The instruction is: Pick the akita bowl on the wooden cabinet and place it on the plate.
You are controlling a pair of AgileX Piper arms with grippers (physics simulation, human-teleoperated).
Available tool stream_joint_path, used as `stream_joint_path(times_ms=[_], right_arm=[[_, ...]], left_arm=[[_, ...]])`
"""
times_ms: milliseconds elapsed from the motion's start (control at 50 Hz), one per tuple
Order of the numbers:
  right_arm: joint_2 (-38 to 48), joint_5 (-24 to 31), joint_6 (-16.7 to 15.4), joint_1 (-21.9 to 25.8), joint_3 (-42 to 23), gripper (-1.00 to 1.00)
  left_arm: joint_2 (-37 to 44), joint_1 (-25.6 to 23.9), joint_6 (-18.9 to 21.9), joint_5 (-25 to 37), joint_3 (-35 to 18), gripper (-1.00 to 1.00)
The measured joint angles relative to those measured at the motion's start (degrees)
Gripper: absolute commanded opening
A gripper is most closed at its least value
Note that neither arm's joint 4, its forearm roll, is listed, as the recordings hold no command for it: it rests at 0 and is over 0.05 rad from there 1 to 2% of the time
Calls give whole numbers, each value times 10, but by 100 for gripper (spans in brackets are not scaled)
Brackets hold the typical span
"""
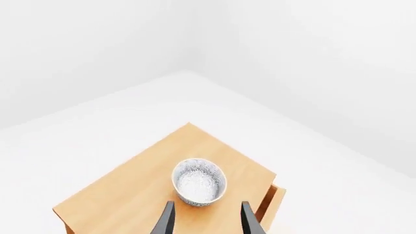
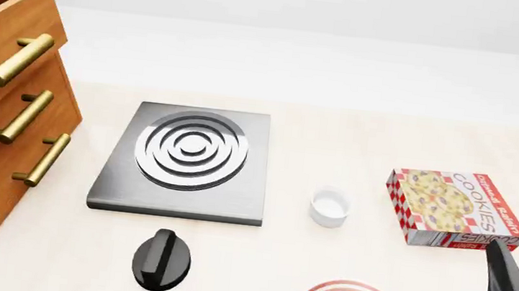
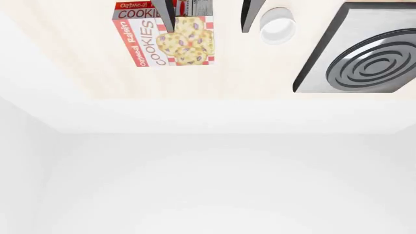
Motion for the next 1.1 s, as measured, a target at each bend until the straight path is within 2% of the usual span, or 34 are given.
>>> stream_joint_path(times_ms=[600,1100], right_arm=[[0,0,0,0,0,100],[0,0,0,0,0,100]], left_arm=[[57,46,-6,-35,-13,100],[99,54,-31,-53,-3,100]])
